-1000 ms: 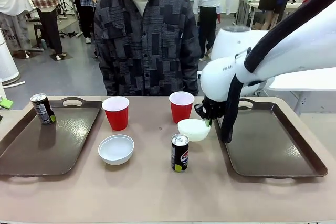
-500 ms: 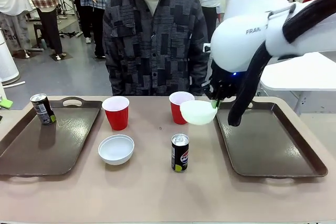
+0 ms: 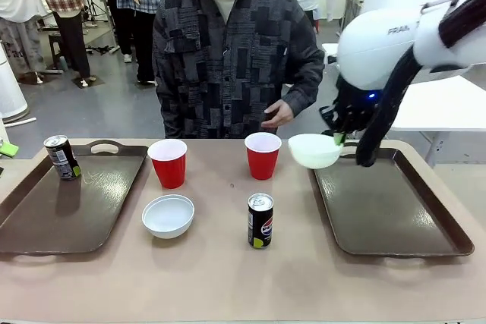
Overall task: Prepare tableware on both trays.
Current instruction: Pick up a Picnic Bowl from the table and place it on a Handle tray.
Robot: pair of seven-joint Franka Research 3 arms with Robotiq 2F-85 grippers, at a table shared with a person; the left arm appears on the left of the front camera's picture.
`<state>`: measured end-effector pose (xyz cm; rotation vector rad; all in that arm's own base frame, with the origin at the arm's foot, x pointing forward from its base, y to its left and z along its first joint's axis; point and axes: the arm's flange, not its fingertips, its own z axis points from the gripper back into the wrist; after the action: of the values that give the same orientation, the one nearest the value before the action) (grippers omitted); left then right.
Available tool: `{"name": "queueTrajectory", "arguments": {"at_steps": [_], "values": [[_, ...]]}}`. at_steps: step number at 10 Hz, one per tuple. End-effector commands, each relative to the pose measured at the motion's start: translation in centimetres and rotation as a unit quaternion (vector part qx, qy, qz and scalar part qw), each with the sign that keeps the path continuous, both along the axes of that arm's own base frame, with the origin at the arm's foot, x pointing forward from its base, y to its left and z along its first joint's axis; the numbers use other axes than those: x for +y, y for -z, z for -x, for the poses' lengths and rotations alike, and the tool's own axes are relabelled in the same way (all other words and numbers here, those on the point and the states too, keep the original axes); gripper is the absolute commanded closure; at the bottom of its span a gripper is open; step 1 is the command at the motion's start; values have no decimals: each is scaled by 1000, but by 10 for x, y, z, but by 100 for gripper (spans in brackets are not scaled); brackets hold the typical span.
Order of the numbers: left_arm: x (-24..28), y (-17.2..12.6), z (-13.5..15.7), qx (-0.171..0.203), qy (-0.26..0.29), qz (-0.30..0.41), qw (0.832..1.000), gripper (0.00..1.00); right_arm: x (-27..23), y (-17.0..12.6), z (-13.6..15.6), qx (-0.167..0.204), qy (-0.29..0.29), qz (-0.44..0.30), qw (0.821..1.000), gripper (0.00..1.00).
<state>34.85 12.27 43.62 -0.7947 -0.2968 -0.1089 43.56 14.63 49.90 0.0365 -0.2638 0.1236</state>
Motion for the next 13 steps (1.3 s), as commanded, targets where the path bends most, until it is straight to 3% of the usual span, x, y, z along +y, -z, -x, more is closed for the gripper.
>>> {"name": "queueTrajectory", "arguments": {"at_steps": [1, 3, 4, 5, 10, 13], "values": [[3, -2, 1, 1, 2, 4, 1000, 0, -49, -11, 9, -6, 20, -6, 1000, 100], [3, -2, 1, 1, 2, 4, 1000, 0, -88, -17, 12, 18, 50, -7, 999, 100], [3, -2, 1, 1, 2, 4, 1000, 0, -94, -16, 13, 60, 68, 4, 996, 100], [3, -2, 1, 1, 2, 4, 1000, 0, -83, -20, 5, 4, 45, -6, 999, 100], [3, -2, 1, 1, 2, 4, 1000, 0, -84, -22, 9, 11, 46, -2, 999, 97], [3, -2, 1, 1, 2, 4, 1000, 0, -115, 21, 27, -19, 20, 18, 999, 97]]}}
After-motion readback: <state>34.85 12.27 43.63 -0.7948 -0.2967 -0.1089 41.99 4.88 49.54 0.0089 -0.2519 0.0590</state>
